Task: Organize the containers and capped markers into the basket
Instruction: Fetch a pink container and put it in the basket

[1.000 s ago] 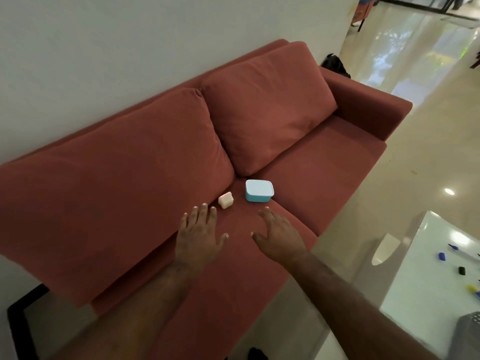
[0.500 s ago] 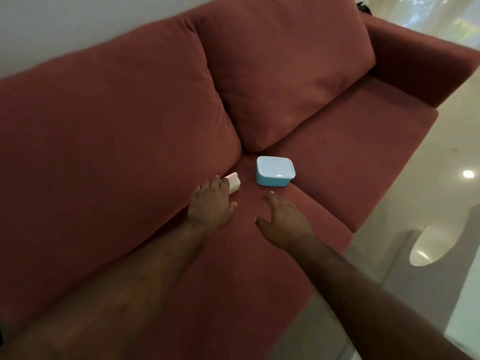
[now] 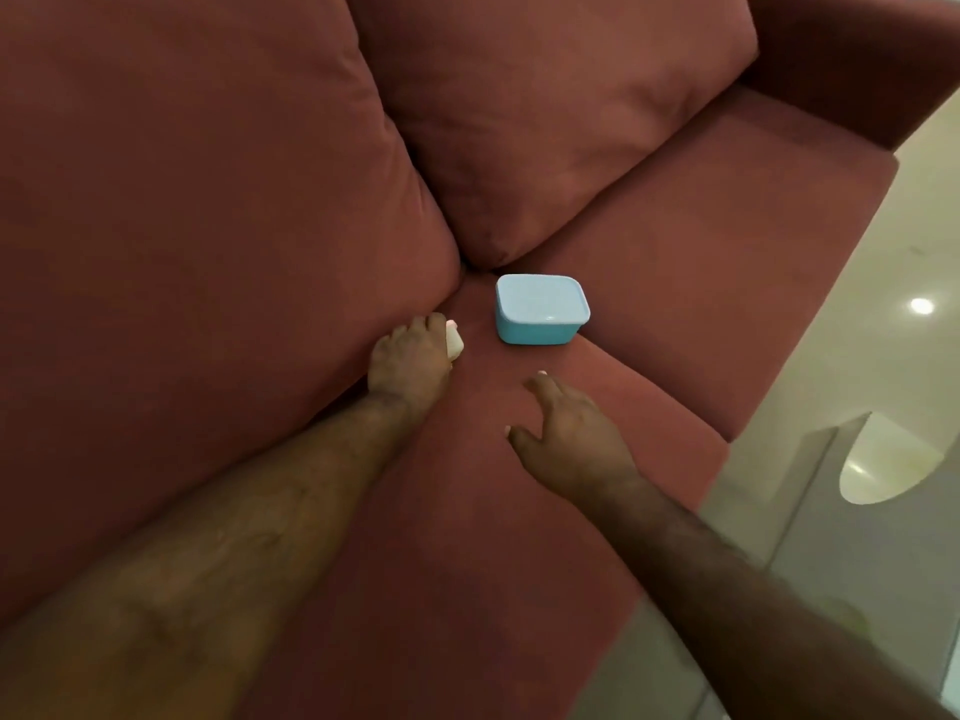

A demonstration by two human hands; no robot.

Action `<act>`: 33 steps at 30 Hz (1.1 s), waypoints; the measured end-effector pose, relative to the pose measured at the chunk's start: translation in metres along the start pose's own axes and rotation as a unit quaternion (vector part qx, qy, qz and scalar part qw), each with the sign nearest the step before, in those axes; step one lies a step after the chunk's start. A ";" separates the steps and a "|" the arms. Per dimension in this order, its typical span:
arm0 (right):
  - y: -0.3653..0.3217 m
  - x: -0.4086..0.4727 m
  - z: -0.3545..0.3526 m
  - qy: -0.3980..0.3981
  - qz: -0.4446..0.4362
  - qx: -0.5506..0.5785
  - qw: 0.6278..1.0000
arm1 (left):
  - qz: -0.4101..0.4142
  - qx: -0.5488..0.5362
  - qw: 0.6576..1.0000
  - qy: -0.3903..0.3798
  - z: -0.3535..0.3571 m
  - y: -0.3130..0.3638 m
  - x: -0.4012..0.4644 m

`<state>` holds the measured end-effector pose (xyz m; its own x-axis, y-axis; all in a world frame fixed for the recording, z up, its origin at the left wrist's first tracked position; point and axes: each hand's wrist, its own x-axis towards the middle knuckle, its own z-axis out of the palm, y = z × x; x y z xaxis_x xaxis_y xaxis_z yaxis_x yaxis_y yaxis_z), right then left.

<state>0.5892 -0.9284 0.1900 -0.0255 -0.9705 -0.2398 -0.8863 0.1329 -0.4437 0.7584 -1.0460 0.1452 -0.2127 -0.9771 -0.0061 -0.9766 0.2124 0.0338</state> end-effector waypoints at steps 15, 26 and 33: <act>0.034 -0.019 -0.035 0.093 0.281 0.572 0.765 | 0.229 -0.206 0.928 0.212 -0.029 0.093 -0.092; 0.136 -0.125 -0.097 0.167 0.316 0.618 0.700 | 0.398 -0.299 0.864 0.078 -0.074 0.205 -0.147; 0.256 -0.274 -0.117 0.275 0.421 0.546 0.670 | 0.442 -0.330 0.834 0.017 -0.081 0.285 -0.210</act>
<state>0.3155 -0.6523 0.2429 -0.7364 -0.3463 -0.5812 0.4084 0.4573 -0.7900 0.5276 -0.7818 0.2373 -0.8288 -0.4447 0.3398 -0.2066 0.8073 0.5528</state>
